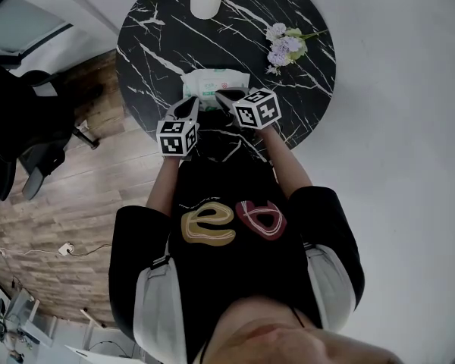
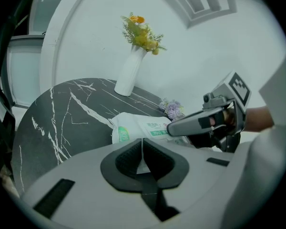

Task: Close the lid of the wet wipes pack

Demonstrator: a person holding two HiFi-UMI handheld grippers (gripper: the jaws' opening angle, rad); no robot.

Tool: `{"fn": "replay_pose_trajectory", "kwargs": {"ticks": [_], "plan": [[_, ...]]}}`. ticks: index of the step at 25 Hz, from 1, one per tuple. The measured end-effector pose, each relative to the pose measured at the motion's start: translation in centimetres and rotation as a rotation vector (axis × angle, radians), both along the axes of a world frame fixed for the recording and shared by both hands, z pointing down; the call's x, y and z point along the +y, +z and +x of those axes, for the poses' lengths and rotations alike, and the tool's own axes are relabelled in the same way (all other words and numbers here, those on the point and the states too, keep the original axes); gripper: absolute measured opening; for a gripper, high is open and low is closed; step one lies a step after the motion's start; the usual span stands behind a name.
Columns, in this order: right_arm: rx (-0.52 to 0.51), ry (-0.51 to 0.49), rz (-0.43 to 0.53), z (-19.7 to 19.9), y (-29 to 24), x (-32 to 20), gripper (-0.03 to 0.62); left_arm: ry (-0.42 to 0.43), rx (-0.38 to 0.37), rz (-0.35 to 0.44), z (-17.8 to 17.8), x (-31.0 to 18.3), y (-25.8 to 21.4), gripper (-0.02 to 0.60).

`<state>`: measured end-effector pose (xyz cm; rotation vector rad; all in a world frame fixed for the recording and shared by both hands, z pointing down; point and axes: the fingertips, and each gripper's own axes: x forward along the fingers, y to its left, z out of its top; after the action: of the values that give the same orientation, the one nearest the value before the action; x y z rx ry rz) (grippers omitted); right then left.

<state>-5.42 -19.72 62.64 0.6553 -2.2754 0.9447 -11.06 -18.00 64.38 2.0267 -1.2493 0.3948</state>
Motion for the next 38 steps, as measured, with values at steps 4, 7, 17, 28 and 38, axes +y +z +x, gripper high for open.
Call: {"fn": "replay_pose_trajectory", "kwargs": {"ticks": [4, 7, 17, 28, 38], "plan": [[0.031, -0.007, 0.008, 0.2, 0.4, 0.2, 0.012, 0.000, 0.004, 0.001, 0.2, 0.1, 0.0, 0.025], [0.048, -0.013, 0.014, -0.1, 0.7, 0.1, 0.012, 0.002, -0.002, 0.003, 0.0, -0.1, -0.1, 0.025], [0.079, -0.016, 0.023, -0.1, 1.2, 0.3, 0.012, 0.005, 0.000, -0.003, 0.1, 0.0, 0.1, 0.025], [0.049, -0.010, -0.004, 0.0, 1.2, 0.1, 0.011, 0.005, -0.003, -0.006, 0.1, -0.1, 0.1, 0.025], [0.098, -0.023, 0.050, -0.1, 1.4, 0.3, 0.012, -0.009, -0.005, -0.003, 0.1, 0.0, 0.3, 0.025]]}}
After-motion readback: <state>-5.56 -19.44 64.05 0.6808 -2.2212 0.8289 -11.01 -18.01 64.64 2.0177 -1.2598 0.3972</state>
